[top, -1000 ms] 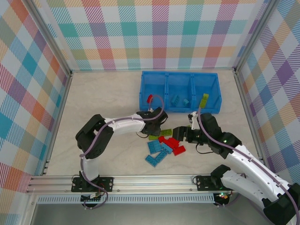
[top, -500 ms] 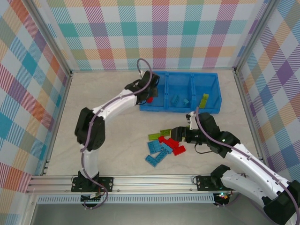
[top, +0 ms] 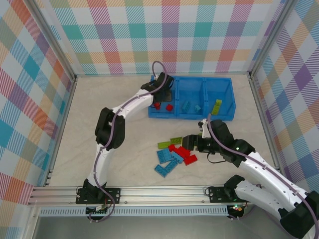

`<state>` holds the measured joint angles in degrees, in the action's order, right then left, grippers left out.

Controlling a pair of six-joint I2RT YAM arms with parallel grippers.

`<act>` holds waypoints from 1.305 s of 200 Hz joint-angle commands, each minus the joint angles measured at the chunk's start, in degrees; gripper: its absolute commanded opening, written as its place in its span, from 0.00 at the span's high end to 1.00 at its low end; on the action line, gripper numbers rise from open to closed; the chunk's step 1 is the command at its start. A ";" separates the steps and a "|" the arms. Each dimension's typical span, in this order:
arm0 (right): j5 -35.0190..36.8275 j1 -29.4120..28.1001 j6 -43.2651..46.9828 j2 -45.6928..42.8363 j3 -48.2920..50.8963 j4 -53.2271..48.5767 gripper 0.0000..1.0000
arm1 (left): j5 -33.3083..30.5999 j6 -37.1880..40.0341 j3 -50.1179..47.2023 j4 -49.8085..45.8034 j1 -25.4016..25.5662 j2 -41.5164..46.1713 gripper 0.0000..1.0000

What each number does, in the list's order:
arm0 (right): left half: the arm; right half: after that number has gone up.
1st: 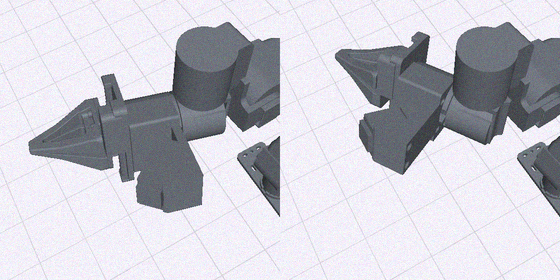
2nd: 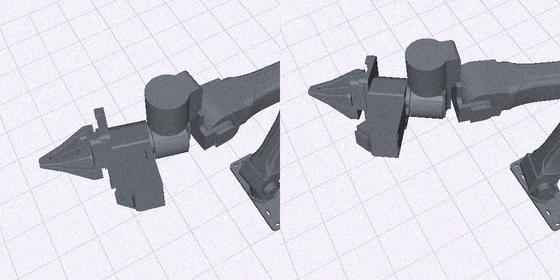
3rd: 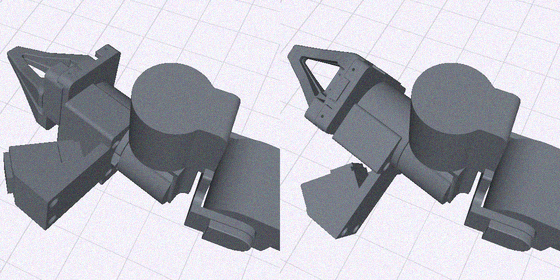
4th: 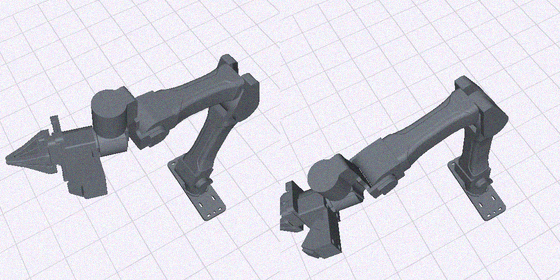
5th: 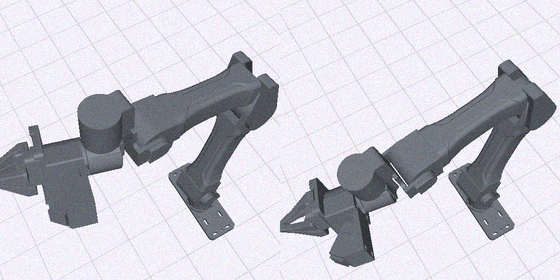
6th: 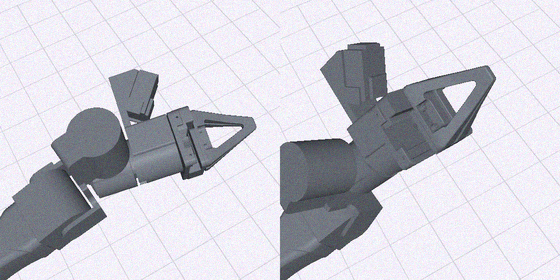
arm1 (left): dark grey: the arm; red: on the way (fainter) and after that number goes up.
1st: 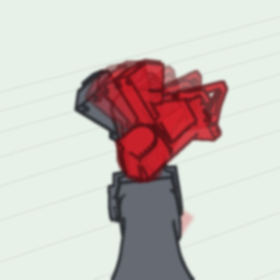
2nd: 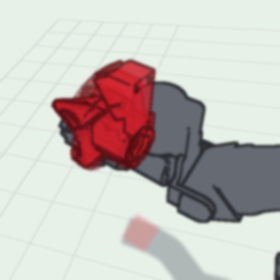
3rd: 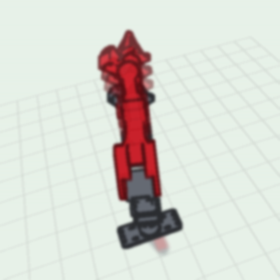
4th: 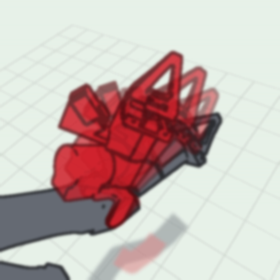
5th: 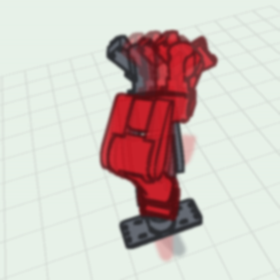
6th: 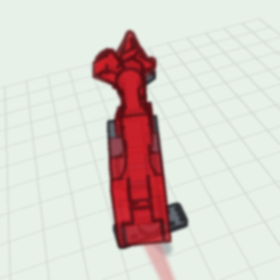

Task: Sort the legos into containers by color

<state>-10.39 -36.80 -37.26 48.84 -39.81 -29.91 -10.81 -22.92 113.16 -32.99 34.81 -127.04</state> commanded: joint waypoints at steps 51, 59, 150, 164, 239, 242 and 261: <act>18.28 -0.73 -0.50 11.07 -8.22 -13.02 0.22 | 5.98 7.63 -29.55 8.47 8.93 40.39 0.50; 19.17 -0.73 -0.74 13.53 -8.89 -12.85 0.22 | 6.11 11.50 -32.78 8.62 11.10 44.93 0.50; 22.73 0.50 -4.50 37.10 -12.89 0.62 0.29 | 17.40 48.72 -58.24 -8.70 21.96 80.43 0.39; 23.38 0.82 -7.72 38.18 -12.39 1.42 0.31 | 19.98 55.33 -63.19 -6.54 21.99 85.08 0.30; 18.68 1.11 -17.41 41.58 -9.41 5.26 0.45 | 24.92 64.31 -71.61 -1.27 21.88 88.66 0.10; 18.65 1.11 -17.48 41.66 -9.42 5.36 0.46 | 25.05 64.30 -71.78 -1.33 21.88 88.61 0.10; 19.22 1.11 -17.64 41.65 -9.32 5.13 0.54 | 25.81 64.46 -72.77 -1.20 21.88 88.72 0.08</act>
<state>9.17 -35.90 -52.25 90.11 -50.04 -25.69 12.56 39.24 42.02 -35.38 56.18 -38.26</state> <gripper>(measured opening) 0.498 0.913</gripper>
